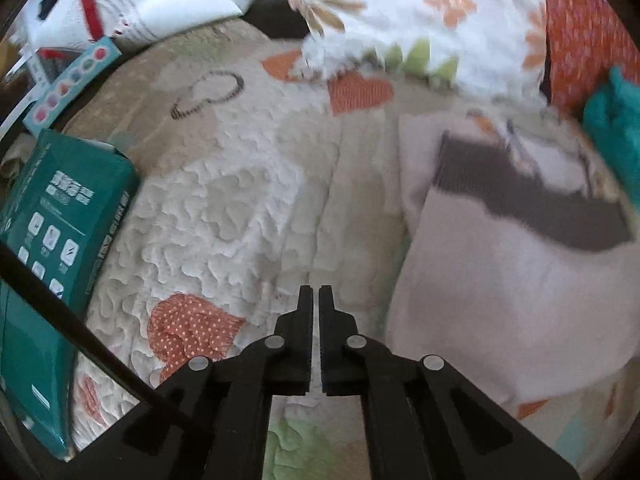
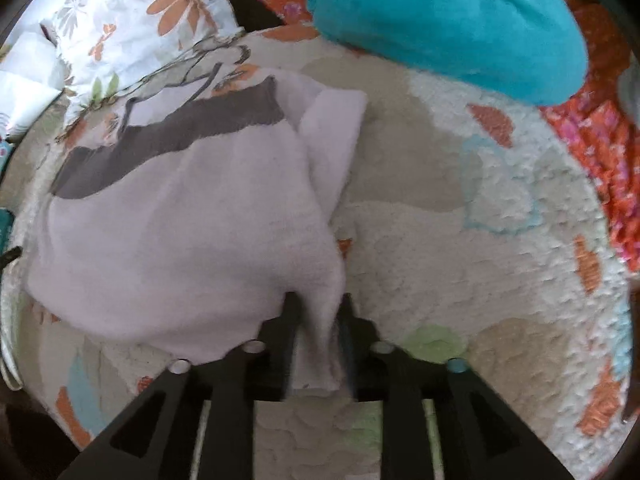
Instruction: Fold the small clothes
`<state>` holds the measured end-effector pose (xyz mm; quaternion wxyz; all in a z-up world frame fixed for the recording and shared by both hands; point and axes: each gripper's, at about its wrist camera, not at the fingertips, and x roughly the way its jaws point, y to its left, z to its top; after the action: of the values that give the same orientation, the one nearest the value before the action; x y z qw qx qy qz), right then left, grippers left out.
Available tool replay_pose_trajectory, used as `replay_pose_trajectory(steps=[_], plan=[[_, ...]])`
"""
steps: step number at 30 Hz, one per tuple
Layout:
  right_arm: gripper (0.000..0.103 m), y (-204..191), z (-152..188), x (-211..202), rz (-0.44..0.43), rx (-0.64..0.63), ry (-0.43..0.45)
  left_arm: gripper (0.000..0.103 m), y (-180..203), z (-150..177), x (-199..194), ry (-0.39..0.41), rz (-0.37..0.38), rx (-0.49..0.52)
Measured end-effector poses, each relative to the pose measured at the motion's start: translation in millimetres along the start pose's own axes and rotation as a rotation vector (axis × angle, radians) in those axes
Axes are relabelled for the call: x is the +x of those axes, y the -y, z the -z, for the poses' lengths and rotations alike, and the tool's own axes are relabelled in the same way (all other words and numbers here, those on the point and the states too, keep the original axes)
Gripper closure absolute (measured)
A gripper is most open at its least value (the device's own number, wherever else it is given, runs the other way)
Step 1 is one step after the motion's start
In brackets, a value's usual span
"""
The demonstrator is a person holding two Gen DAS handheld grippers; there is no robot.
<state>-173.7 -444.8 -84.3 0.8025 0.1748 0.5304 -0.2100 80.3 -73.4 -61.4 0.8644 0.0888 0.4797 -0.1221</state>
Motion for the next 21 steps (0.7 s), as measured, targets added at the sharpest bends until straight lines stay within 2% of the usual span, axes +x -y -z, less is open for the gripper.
replay_pose_trajectory(steps=[2, 3, 4, 6, 7, 10, 12, 13, 15, 17, 18, 20, 21], plan=[[0.073, 7, -4, -17, 0.000, 0.039, 0.046, 0.084, 4, 0, -18, 0.052, 0.020, -0.014], [0.072, 9, -5, -27, -0.002, 0.056, 0.076, 0.070, 6, 1, -25, 0.074, 0.026, -0.021], [0.072, 12, -6, -41, -0.006, 0.073, 0.120, 0.062, 7, 3, -35, 0.101, 0.032, -0.031], [0.071, 10, -6, -66, -0.007, 0.088, 0.205, 0.059, 12, 10, -61, 0.171, 0.047, -0.047], [0.070, 8, -4, -85, -0.017, 0.092, 0.264, 0.054, 15, 14, -71, 0.196, 0.054, -0.050], [0.042, -5, 8, -134, -0.036, 0.093, 0.440, 0.040, 15, 36, -110, 0.258, 0.101, -0.090], [0.029, -22, 16, -162, -0.004, 0.072, 0.546, 0.036, 10, 59, -138, 0.289, 0.159, -0.122], [0.026, -33, 26, -182, 0.041, 0.048, 0.624, 0.032, 8, 66, -147, 0.298, 0.173, -0.130], [0.008, -47, 39, -206, 0.085, 0.022, 0.720, 0.027, 4, 85, -173, 0.337, 0.188, -0.147], [0.000, -57, 49, -227, 0.102, 0.014, 0.807, 0.021, 4, 97, -197, 0.370, 0.169, -0.150], [0.000, -64, 54, -240, 0.120, 0.017, 0.870, 0.017, 4, 100, -205, 0.384, 0.169, -0.149], [0.000, -69, 54, -249, 0.127, 0.021, 0.920, 0.013, 6, 103, -219, 0.415, 0.185, -0.146], [0.000, -71, 53, -250, 0.098, 0.025, 0.916, 0.010, 10, 102, -223, 0.418, 0.181, -0.142]])
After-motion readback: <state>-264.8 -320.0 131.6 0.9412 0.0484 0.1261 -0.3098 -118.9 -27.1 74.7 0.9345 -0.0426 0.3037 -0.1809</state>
